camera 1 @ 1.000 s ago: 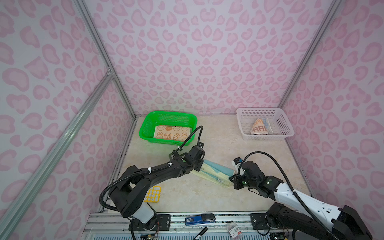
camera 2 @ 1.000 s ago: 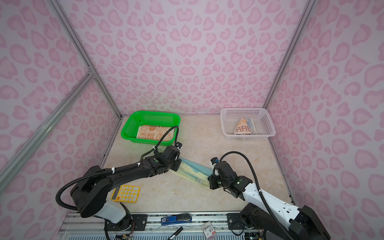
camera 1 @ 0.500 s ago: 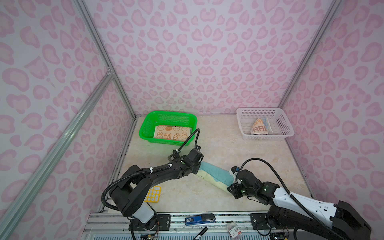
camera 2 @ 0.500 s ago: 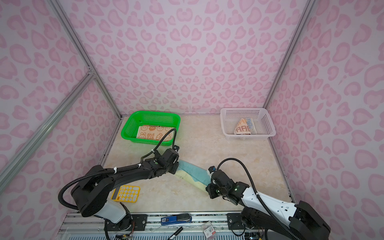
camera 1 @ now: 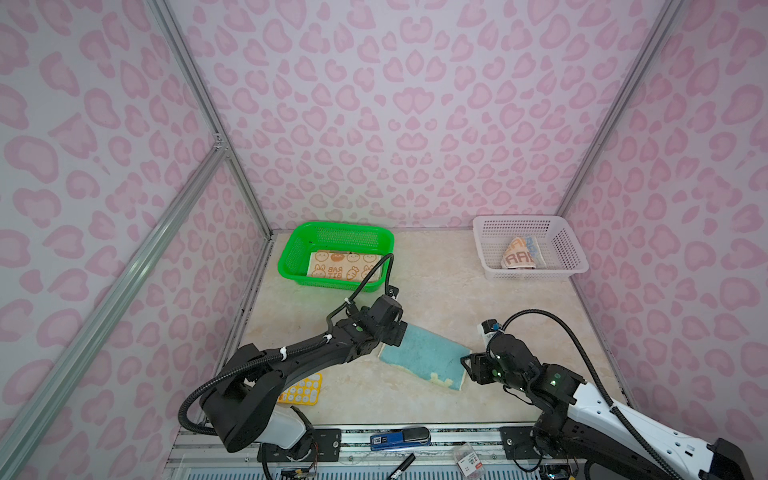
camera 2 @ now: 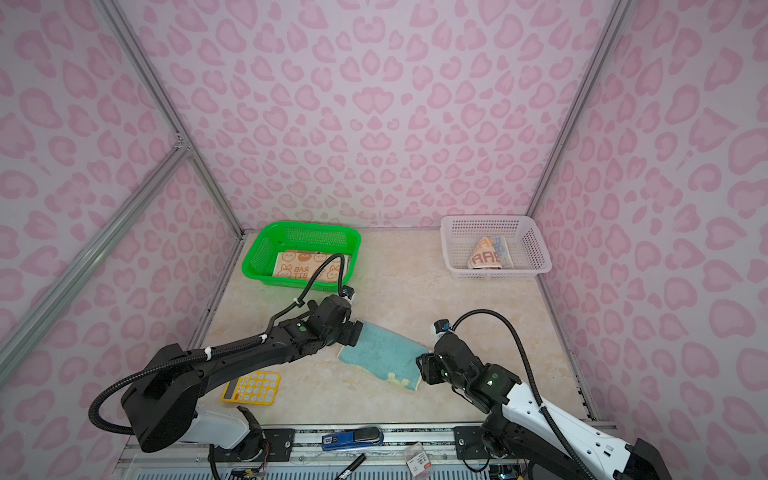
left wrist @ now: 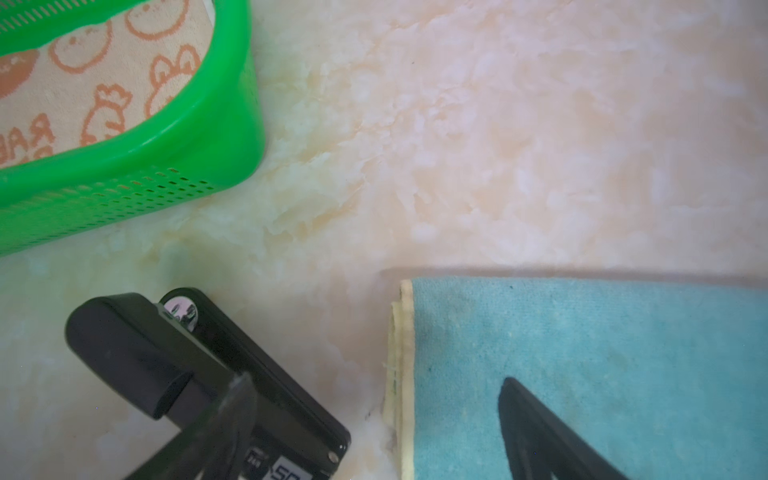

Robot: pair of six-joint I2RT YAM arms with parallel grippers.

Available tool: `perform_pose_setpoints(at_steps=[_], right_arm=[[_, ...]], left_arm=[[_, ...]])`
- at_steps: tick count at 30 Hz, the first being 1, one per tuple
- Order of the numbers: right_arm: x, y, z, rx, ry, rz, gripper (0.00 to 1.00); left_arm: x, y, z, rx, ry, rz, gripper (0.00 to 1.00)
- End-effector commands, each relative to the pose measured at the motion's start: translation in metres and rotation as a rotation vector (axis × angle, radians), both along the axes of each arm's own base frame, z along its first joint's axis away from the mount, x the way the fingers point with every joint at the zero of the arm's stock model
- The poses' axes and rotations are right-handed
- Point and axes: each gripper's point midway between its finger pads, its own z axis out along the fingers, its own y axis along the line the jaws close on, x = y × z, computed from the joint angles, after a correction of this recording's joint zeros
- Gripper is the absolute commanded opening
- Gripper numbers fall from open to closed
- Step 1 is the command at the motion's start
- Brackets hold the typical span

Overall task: Fold and stack the towels
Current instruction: 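Open both grippers and lift them off the folded towel, then grasp the folded teal towel's side edges with both grippers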

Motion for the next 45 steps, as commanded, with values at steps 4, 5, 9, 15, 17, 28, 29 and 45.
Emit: perform_pose_setpoints(at_steps=[4, 5, 9, 15, 17, 28, 29, 45], right_arm=[[0.002, -0.005, -0.026, -0.045, 0.089, -0.043, 0.55], [0.003, -0.001, -0.029, -0.043, 0.096, -0.039, 0.55], [0.014, 0.006, -0.036, -0.042, 0.093, -0.054, 0.49], [0.034, -0.003, -0.047, -0.091, 0.1, -0.139, 0.26], [0.042, -0.005, -0.05, -0.091, 0.105, -0.151, 0.18], [0.088, -0.023, -0.062, -0.155, 0.156, -0.155, 0.0], [0.095, -0.025, -0.062, -0.16, 0.148, -0.157, 0.0], [0.173, -0.076, -0.051, -0.211, 0.091, -0.311, 0.0]], left_arm=[[0.004, -0.009, 0.006, -0.03, -0.003, -0.01, 0.93], [0.005, -0.01, 0.006, -0.031, -0.002, -0.008, 0.93], [0.007, -0.012, 0.003, -0.039, 0.013, 0.004, 0.93], [0.009, -0.017, 0.001, -0.057, 0.064, 0.023, 0.98], [0.01, -0.019, 0.0, -0.077, 0.072, 0.023, 0.98], [0.013, -0.027, -0.007, -0.148, 0.129, 0.034, 0.98], [0.012, -0.028, -0.008, -0.152, 0.137, 0.031, 0.98], [-0.002, -0.049, -0.035, -0.288, 0.31, 0.083, 0.98]])
